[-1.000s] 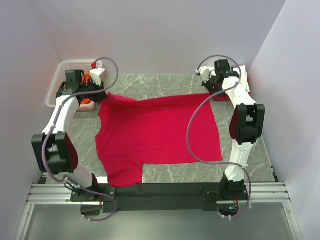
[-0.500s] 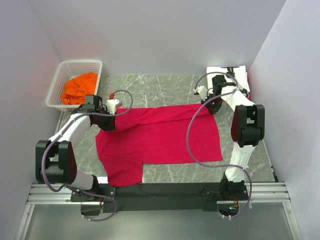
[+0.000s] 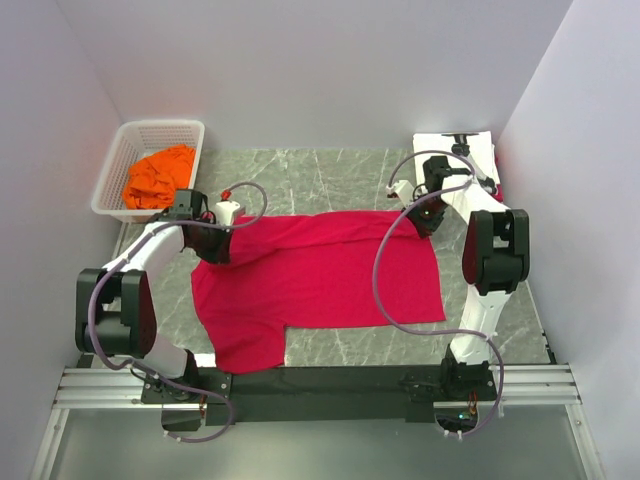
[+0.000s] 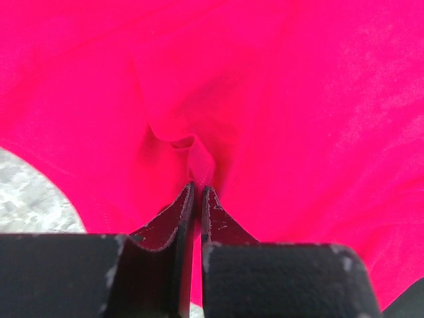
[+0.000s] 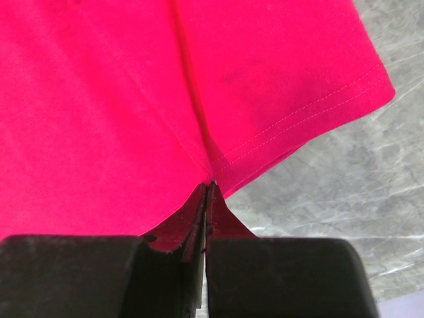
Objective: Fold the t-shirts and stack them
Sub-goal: Fold the tshirt
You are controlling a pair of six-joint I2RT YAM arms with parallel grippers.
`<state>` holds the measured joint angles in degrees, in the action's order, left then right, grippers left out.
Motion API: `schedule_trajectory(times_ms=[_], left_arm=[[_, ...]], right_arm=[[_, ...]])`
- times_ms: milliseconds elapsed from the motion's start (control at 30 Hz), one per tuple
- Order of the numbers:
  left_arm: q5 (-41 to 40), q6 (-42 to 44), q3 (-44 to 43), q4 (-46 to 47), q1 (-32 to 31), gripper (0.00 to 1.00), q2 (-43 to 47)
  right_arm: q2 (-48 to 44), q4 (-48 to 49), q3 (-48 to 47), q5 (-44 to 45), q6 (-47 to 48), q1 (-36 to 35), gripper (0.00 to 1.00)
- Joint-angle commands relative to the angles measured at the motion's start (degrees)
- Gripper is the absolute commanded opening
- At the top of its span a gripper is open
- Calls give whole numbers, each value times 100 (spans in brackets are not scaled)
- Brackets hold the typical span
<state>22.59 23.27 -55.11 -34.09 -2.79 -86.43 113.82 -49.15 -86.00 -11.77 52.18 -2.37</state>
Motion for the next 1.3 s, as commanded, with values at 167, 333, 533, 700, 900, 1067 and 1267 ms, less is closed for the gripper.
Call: schedule_trajectory(times_ms=[167,333,533,700,900,1067,1267], left_arm=[[176,292,-580,-537,129,0,294],[79,363,-360,-468,155,0,285],[210,381,-272,-467,270,0,267],[325,477,-474,-538,481,0,241],[536,670,-422,-713,411,1,-31],[852,1284,-605,-1275,323,22,-14],[976,1242,-1903,-1268,551,43,-575]], right_arm=[[-633,-429,-76,-63,99,-9,0],[-633,-262,162,61,143,9,0],[-510,-262,206,70,161,158,0],[-536,-394,74,-79,143,211,0],[-457,-394,319,-10,187,123,0],[-571,-744,216,-228,266,114,44],[-152,-632,-1066,-187,-392,211,45]])
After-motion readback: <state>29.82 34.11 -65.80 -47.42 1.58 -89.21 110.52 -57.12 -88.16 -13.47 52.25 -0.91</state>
